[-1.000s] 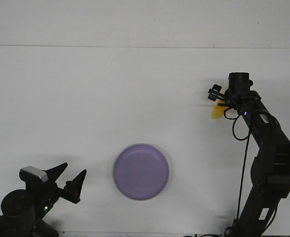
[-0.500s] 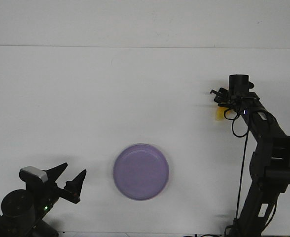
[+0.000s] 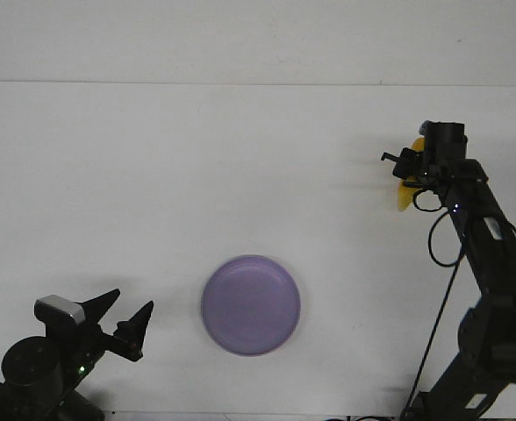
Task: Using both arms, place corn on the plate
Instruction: 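Lift the corn and carry it with the right gripper over the plate, then lower the corn onto the plate and open the right gripper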
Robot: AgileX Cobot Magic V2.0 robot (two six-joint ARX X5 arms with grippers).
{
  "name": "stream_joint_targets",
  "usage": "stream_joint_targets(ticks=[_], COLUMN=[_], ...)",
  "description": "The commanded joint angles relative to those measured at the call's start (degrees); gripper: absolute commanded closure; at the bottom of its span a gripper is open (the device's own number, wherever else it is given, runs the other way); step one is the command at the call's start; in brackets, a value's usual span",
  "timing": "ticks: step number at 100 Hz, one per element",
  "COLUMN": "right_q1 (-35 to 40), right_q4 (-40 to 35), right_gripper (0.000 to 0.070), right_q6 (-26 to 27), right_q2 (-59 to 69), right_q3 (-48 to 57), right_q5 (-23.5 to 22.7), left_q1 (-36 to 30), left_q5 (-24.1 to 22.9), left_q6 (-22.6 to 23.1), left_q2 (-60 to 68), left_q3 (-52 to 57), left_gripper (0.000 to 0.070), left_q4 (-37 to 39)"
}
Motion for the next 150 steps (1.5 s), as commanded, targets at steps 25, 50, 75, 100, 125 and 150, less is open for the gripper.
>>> stream_joint_targets(ticks=[25, 50, 75, 100, 125, 150], right_q1=[12.24, 34.95, 53.37, 57.66, 57.72, 57.75], right_q4=[-6.38, 2.43, 14.84, 20.22, 21.05, 20.94], right_gripper=[0.0535, 0.0535, 0.0535, 0.0535, 0.043, 0.013], right_q6=[-8.37, -6.29, -3.1, -3.13, -3.17, -1.88], right_q2=[-23.1, -35.76, -30.82, -19.43, -14.67, -15.28], right_q3=[-6.25, -25.27, -37.11, -37.4, -37.4, -37.33], right_q5=[-5.35, -4.81, 0.46, 1.42, 1.4, 1.25], left_q1=[-0.22, -0.22, -0.22, -0.22, -0.22, -0.22], left_q5=[-0.31, -0.31, -0.33, -0.33, -0.33, -0.33], left_q6=[1.2, 1.18, 1.18, 1.18, 1.18, 1.18], left_q2=[0.04, 0.04, 0.04, 0.04, 0.04, 0.04], left_q3=[0.63, 0.63, 0.63, 0.63, 0.63, 0.63], left_gripper=[0.0201, 0.02, 0.0201, 0.0201, 0.0201, 0.0201], left_q4=[0.37, 0.35, 0.39, 0.37, 0.35, 0.33])
